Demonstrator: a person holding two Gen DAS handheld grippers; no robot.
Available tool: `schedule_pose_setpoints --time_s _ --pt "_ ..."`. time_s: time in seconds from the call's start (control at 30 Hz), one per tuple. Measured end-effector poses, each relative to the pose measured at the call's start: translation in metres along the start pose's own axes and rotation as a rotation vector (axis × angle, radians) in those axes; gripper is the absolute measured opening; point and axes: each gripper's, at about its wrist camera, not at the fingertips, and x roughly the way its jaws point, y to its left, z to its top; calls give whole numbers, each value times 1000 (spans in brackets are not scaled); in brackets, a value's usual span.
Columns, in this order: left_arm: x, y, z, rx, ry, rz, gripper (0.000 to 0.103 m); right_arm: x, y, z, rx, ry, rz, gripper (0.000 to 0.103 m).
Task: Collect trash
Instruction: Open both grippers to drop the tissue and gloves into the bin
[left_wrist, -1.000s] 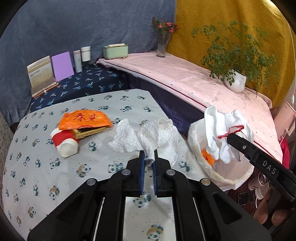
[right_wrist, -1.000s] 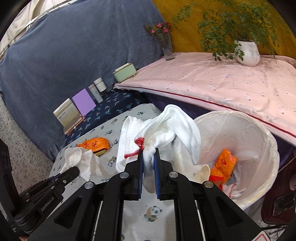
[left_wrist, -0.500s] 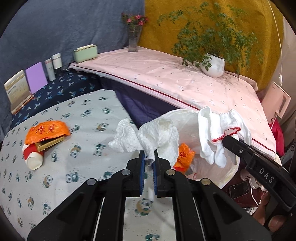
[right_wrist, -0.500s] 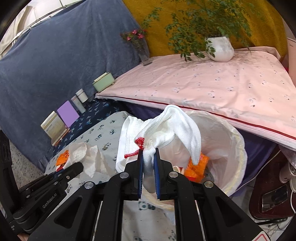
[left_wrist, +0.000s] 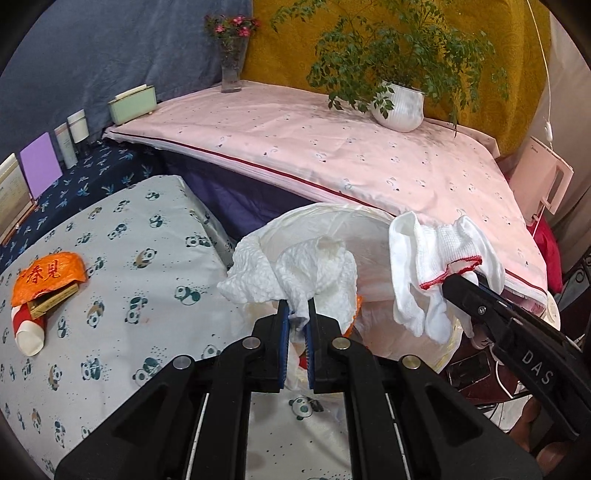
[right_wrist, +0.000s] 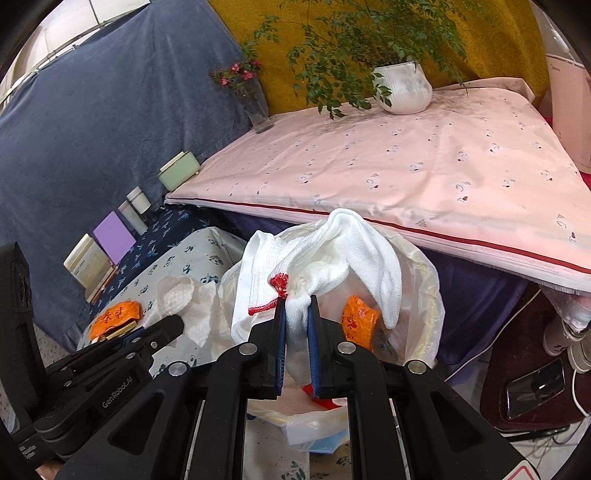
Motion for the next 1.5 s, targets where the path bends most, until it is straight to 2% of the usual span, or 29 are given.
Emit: schedule_pose_setpoints --time_s 0.23,0.37,0.4,0.47,0.53,1.03,1.5 --pt "9 3 4 -26 14 -33 11 4 -9 0 11 3 -7 10" --pt "10 5 4 -42 3 -36 36 8 -9 0 12 8 -8 11" --pt "9 6 4 -43 -4 -36 39 8 -9 0 13 10 -8 11" --pt "7 7 5 -47 -16 -34 54 10 -10 -1 14 13 -9 11" --pt "5 9 5 -55 -24 -21 60 12 -10 -1 15 15 -10 11" --pt "3 31 -4 -86 -17 19 60 23 -2 -5 19 30 -8 17" --pt "-14 68 -15 -153 -30 79 69 19 25 -7 -17 25 13 19"
